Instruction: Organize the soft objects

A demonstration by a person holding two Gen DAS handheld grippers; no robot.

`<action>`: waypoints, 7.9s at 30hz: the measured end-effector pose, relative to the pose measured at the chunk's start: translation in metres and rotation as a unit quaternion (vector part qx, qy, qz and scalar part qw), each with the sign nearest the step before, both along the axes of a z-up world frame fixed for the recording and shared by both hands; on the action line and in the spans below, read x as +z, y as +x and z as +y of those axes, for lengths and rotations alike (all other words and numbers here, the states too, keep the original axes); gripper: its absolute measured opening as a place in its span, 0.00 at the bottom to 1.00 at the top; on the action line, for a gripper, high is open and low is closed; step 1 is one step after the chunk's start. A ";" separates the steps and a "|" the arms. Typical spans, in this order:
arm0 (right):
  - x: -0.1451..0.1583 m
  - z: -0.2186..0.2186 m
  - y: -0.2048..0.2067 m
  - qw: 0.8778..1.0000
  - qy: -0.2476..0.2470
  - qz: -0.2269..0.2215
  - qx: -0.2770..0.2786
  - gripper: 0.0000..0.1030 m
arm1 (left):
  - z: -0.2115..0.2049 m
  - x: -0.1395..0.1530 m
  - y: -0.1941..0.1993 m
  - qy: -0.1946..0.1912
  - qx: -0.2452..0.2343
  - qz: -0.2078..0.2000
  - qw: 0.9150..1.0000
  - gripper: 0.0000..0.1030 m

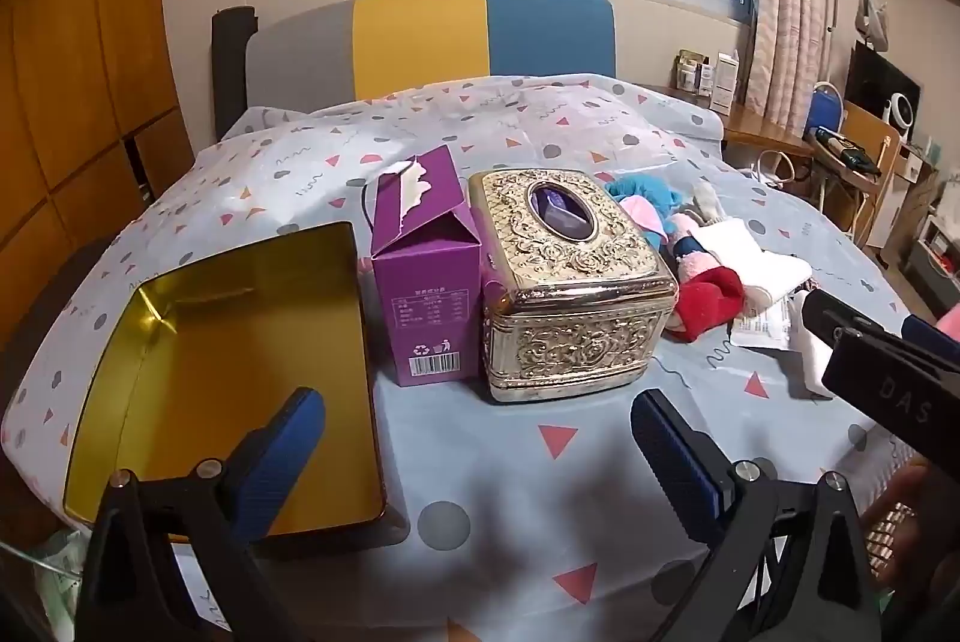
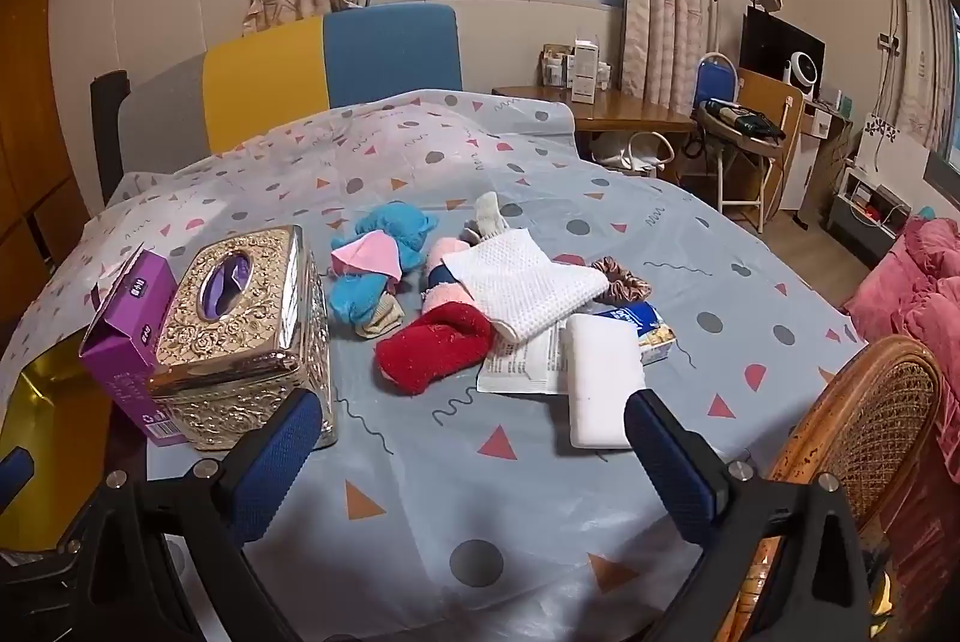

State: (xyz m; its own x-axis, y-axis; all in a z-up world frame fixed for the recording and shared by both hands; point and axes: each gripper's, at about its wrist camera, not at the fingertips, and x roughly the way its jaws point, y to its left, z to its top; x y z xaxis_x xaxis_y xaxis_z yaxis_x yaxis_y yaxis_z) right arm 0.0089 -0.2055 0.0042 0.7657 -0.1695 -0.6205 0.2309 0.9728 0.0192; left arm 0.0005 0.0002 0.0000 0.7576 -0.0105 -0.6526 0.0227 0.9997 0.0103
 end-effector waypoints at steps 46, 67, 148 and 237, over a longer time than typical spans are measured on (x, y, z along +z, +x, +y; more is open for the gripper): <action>0.012 -0.015 -0.004 1.000 -0.020 -0.011 -0.005 1.00 | 0.008 0.003 -0.006 0.002 0.002 -0.004 1.000 1.00; 0.015 -0.090 -0.002 0.997 -0.004 -0.003 -0.083 1.00 | -0.011 0.001 -0.003 -0.040 -0.090 0.011 0.995 1.00; -0.021 -0.163 0.105 0.960 0.261 0.102 0.024 0.95 | -0.143 -0.097 0.063 -0.032 -0.274 0.153 0.949 0.49; -0.049 -0.096 0.174 0.984 0.100 0.117 0.095 0.10 | 0.136 -0.012 0.065 -0.030 0.112 0.036 0.993 0.90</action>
State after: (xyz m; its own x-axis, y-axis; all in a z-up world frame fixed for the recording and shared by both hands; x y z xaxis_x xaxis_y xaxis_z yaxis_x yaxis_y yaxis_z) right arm 0.1831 -0.3014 -0.0448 0.6043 0.1065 -0.7896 0.0664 0.9808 0.1831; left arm 0.0655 0.1360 -0.0117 0.6971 0.1126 -0.7081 -0.2023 0.9784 -0.0435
